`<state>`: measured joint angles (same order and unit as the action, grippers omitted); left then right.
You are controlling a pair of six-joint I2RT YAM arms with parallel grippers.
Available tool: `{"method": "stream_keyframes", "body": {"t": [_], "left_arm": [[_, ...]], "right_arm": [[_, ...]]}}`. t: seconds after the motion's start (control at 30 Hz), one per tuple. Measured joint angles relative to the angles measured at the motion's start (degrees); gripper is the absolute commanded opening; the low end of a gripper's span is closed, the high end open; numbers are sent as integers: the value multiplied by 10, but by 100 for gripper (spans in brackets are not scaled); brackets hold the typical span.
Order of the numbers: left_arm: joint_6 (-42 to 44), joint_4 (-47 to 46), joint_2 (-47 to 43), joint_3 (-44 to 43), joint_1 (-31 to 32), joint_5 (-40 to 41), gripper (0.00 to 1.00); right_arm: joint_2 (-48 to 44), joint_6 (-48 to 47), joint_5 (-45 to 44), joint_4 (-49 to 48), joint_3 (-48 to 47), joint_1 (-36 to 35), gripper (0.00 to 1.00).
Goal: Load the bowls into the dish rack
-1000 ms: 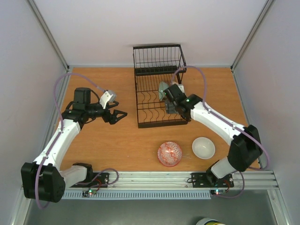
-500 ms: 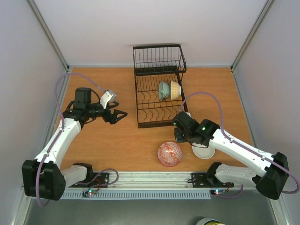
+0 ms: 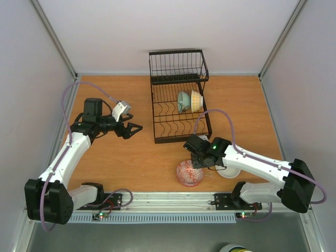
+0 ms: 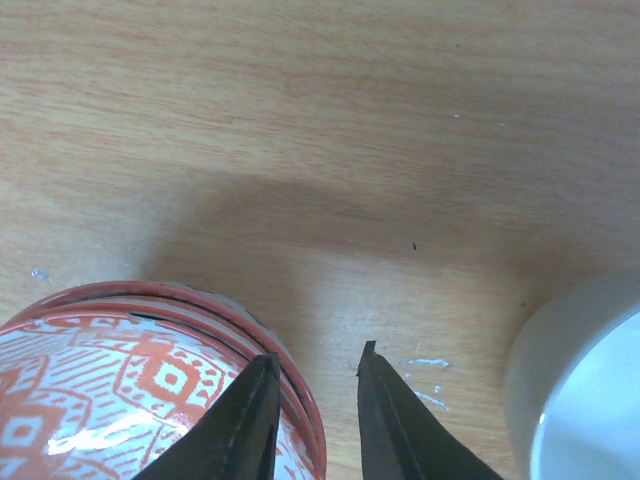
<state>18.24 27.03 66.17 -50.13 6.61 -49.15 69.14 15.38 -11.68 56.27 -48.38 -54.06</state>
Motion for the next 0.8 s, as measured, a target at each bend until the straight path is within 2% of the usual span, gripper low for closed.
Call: {"method": "stream_keyframes", "body": {"t": [0.13, 0.23, 0.3, 0.8], "left_arm": [[0, 0, 0, 0, 0, 0, 94], [0, 0, 0, 0, 0, 0, 94], [0, 0, 0, 0, 0, 0, 94], [0, 0, 0, 0, 0, 0, 94]], "right_arm": [[10, 3, 3, -3, 0, -4, 26], [11, 9, 3, -1, 0, -17, 35], [10, 16, 1, 4, 0, -31, 37], [-50, 85, -19, 83, 0, -84, 34]]}}
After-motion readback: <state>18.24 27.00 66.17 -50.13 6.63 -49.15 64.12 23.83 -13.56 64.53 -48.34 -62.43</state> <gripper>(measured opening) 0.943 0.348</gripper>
